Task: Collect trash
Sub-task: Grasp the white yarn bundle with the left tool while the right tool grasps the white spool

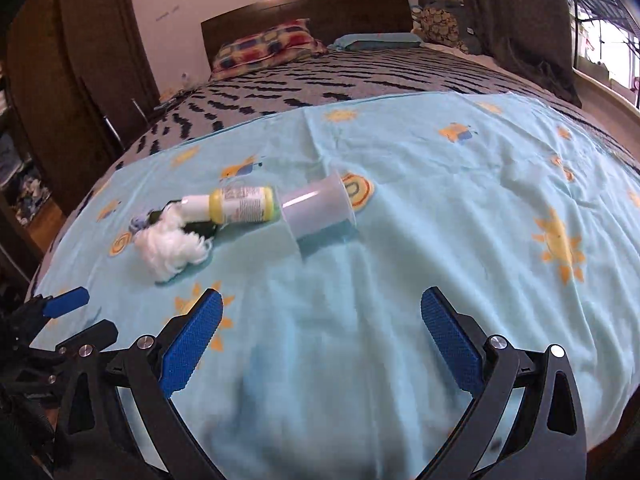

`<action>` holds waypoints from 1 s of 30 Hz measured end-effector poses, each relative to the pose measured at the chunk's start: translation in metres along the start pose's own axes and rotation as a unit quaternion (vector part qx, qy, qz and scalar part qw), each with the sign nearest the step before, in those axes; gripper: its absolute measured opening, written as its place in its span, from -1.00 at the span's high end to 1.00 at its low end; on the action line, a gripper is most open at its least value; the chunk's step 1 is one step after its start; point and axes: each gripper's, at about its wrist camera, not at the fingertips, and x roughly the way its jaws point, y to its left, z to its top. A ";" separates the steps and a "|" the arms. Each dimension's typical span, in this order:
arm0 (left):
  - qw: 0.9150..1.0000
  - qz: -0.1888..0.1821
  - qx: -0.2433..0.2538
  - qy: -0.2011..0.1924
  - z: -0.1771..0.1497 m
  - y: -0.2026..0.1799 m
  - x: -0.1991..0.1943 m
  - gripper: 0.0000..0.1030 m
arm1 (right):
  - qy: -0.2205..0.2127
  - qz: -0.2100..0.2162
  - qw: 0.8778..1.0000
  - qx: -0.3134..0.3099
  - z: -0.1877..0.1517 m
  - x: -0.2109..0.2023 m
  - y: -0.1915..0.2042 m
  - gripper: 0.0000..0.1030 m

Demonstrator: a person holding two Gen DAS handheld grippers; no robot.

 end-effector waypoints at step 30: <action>0.999 -0.023 0.031 -0.005 0.011 -0.017 0.018 0.16 | 0.006 0.023 0.998 -0.053 0.013 0.012 0.030 0.01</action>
